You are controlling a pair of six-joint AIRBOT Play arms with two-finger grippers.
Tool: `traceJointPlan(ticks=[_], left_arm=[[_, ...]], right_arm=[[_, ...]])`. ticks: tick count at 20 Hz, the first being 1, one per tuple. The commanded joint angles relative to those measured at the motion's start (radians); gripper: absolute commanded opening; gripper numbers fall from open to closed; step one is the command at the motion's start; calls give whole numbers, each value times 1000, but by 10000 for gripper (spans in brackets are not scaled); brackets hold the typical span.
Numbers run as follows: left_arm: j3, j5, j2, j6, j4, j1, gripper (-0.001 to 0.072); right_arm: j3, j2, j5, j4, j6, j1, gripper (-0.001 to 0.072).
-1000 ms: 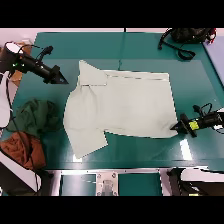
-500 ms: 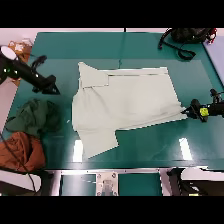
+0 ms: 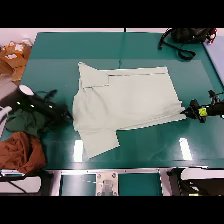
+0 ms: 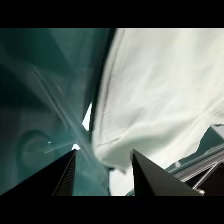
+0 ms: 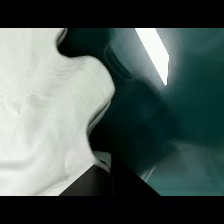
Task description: Fold the shirts.
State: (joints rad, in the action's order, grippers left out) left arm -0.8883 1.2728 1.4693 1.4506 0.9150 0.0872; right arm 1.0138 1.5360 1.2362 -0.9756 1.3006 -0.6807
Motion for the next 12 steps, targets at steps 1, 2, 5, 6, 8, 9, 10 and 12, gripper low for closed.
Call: traceJointPlan(ticks=[1, 2, 5, 6, 8, 9, 10, 12], left_arm=[[110, -179, -4, -11, -90, -100, 403], [114, -202, -4, -6, -90, -126, 403], [113, -182, -5, -8, -88, -138, 337], [110, -151, -5, -14, -85, -127, 207], [89, -76, -6, -42, -79, -105, 109], [74, -52, -8, -55, -76, -97, 23], [52, -29, -12, -54, -63, -89, 22], [-21, 11, -45, -48, -1, -86, 21]], right_arm=[[1, 9, 1, 0, 0, 0, 15], [1, 9, 1, 0, 0, 0, 15], [1, 9, 1, 0, 0, 0, 15], [1, 9, 1, 1, 0, 0, 15], [1, 8, 4, 0, 0, 0, 14], [2, 5, 7, 0, 0, 0, 14], [8, -2, 14, 0, 0, 0, 13], [40, -39, 39, 20, 1, 0, 12]])
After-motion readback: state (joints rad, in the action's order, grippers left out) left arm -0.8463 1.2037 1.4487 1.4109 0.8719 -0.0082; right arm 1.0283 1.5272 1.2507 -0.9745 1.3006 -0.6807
